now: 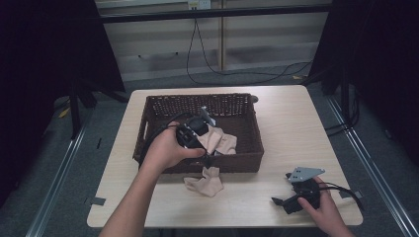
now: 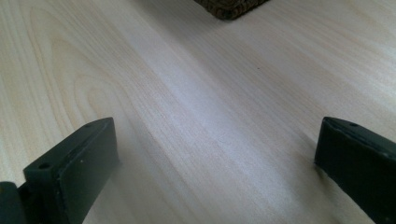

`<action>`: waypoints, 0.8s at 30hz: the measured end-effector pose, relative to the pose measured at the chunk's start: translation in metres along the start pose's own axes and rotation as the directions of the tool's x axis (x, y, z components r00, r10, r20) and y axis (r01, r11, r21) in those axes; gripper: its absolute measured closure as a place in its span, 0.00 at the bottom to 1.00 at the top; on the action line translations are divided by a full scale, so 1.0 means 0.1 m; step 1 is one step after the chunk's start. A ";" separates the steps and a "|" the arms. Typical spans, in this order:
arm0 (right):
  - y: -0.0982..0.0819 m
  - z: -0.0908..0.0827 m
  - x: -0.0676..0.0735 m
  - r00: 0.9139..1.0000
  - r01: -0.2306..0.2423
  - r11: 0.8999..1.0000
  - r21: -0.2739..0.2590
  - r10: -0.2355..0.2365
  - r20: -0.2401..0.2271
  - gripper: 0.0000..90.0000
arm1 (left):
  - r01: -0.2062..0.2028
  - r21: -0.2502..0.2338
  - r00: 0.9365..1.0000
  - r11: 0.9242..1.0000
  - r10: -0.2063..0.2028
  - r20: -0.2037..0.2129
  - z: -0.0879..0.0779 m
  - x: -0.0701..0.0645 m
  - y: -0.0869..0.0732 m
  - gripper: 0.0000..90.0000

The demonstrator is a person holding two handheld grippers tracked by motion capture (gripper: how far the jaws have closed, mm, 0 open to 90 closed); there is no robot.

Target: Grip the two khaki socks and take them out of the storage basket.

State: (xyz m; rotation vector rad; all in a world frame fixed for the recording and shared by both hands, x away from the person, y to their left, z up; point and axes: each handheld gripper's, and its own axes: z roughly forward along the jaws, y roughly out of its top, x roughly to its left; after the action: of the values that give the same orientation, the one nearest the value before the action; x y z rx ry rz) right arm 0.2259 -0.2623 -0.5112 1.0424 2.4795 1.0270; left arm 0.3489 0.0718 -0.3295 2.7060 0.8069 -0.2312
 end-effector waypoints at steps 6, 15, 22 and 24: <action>0.00 0.00 0.00 1.000 0.003 1.000 -0.002 -0.003 0.000 0.00 | 0.008 -0.077 0.998 0.997 -0.013 -0.068 -0.14 0.12 0.07 0.08; 0.00 0.00 0.00 1.000 0.003 1.000 -0.002 -0.003 0.000 0.00 | 0.054 -0.072 0.992 0.996 -0.062 -0.113 -0.07 0.38 0.17 0.08; 0.00 0.00 0.00 1.000 0.004 1.000 0.000 -0.004 0.001 0.00 | 0.078 -0.076 0.988 0.994 -0.087 -0.124 0.11 0.52 0.24 0.08; 0.00 0.00 0.00 1.000 0.003 1.000 -0.002 -0.003 0.000 0.00 | 0.085 -0.077 0.988 0.993 -0.094 -0.125 0.17 0.57 0.26 0.08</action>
State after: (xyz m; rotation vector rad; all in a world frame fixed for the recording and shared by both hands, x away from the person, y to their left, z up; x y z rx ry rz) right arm 0.2262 -0.2624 -0.5114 1.0372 2.4787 1.0288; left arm 0.4097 0.0742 -0.3531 2.6423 0.9561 -0.0464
